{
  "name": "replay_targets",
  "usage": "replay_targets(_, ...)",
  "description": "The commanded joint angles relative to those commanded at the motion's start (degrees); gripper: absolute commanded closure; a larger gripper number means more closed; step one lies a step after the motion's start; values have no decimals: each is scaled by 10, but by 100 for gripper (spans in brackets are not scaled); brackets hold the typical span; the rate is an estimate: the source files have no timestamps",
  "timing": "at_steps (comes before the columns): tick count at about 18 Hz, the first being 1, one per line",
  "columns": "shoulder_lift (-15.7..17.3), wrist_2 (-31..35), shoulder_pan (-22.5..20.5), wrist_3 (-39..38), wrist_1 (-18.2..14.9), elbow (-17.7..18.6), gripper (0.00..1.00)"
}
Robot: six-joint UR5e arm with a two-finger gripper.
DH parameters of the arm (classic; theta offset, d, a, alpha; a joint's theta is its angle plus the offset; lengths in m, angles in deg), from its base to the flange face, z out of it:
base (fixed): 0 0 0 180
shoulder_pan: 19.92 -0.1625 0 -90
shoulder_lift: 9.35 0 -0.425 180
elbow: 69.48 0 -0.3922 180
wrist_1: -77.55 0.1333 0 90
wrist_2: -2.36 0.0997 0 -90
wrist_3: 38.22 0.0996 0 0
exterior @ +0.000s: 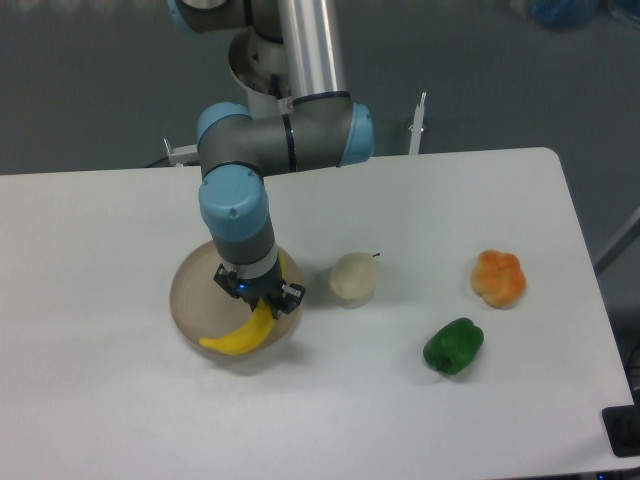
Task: Place bananas on a plate
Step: 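Lower the banana onto the plate and open the gripper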
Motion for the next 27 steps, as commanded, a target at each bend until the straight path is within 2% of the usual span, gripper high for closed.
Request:
replay_targets(8, 2, 1, 5, 21, 2, 19, 61)
replay_targets(15, -15, 1, 8, 25, 43, 19, 61)
replay_targets(27, -18, 5, 13, 26, 43, 26, 61)
